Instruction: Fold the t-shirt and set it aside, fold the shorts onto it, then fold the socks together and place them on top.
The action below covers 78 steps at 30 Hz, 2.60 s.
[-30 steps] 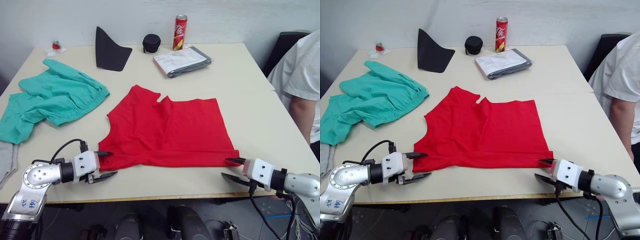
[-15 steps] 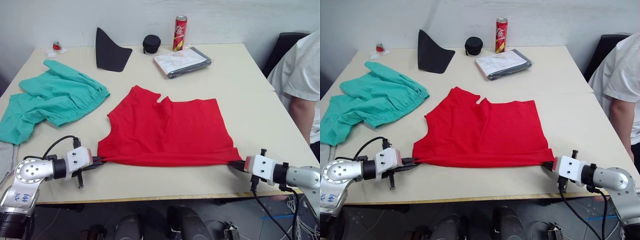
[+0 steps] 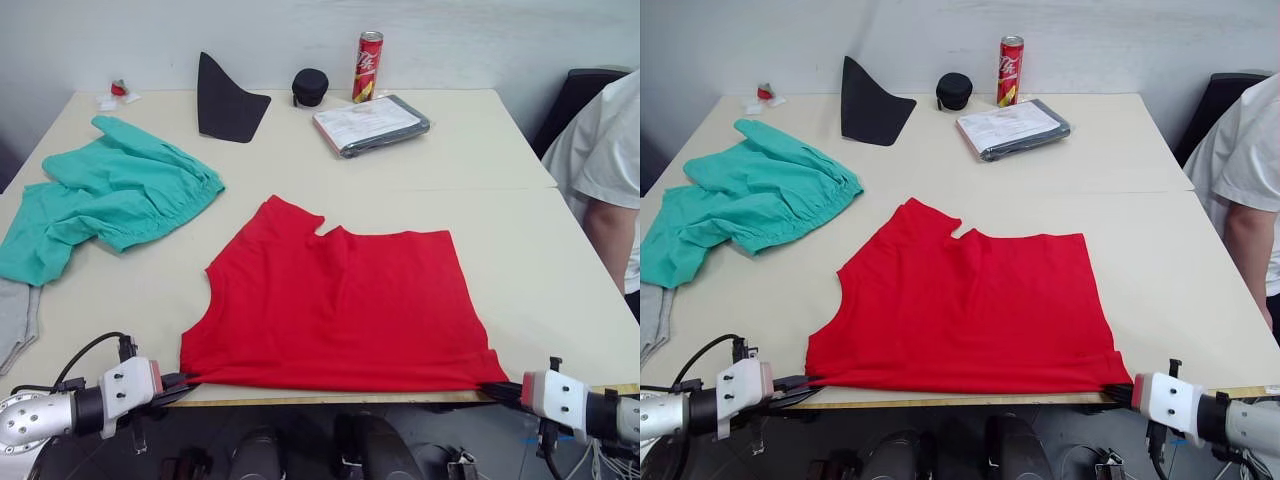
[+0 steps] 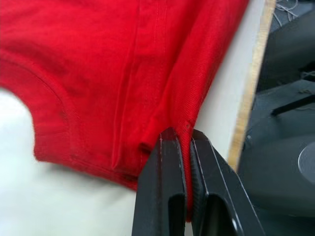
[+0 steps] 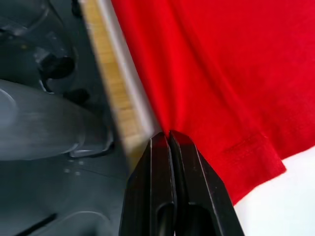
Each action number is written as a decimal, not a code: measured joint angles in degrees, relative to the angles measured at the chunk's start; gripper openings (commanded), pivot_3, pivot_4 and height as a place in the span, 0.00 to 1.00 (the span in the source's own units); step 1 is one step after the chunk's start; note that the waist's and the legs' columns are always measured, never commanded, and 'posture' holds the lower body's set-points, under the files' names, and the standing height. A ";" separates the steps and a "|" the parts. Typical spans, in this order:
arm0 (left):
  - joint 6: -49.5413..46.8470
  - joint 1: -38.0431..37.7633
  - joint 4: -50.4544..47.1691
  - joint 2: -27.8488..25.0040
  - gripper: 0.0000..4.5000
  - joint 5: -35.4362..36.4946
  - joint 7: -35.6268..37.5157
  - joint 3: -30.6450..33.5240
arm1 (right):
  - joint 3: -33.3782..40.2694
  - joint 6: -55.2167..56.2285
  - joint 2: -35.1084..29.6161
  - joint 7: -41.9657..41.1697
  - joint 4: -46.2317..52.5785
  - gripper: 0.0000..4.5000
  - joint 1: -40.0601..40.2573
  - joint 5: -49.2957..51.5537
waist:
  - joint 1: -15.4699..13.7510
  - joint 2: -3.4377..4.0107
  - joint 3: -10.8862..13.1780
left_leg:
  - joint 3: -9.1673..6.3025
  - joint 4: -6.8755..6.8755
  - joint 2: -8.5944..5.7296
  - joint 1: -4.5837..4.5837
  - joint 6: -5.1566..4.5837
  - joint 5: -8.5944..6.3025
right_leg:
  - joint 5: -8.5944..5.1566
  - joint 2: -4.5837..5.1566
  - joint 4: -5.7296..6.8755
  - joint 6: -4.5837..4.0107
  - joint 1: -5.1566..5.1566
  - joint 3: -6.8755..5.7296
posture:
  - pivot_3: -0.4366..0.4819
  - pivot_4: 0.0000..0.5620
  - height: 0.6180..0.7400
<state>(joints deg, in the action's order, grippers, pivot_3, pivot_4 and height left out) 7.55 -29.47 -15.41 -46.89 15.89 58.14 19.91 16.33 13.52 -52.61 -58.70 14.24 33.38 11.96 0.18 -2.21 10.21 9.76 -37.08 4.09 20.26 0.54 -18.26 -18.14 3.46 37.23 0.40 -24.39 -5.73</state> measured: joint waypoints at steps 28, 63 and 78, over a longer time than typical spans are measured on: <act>-41.40 23.64 6.42 -17.18 0.99 24.24 12.17 6.71 | 12.87 -36.56 -12.00 -13.67 -3.92 1.00 -17.23 26.07 | -0.08 0.62 0.55 | -0.05 -0.08 -0.21 0.15 -0.33 0.19 | 0.42 0.01 -0.40 -0.11 -0.01 0.08 | 0.48 0.27 1.00; -16.26 96.90 90.50 18.31 0.42 -15.15 -13.29 -20.57 | -20.93 -18.80 15.24 -6.61 -85.37 0.41 -96.02 -12.13 | 1.84 0.41 0.77 | 0.29 -1.26 -0.24 1.11 0.02 0.76 | 0.46 0.10 1.30 0.07 -1.23 0.23 | 0.48 0.27 1.00; -12.80 95.04 90.66 17.58 0.00 -11.77 -8.40 -11.42 | -15.26 -14.50 14.90 -9.67 -86.16 0.00 -95.53 -10.42 | 2.70 0.41 0.78 | 0.29 -1.22 -0.23 1.10 0.05 0.77 | 0.46 0.08 1.33 0.06 -1.24 0.22 | 0.48 0.27 1.00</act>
<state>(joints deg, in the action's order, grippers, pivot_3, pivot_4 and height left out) -5.25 65.57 75.25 -29.31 4.12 49.73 8.49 1.07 -0.98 -37.71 -68.37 -71.92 -62.15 1.54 2.88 -1.80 10.98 10.05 -38.30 3.85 21.36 0.58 -17.49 -17.68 3.54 38.55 0.46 -25.63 -5.51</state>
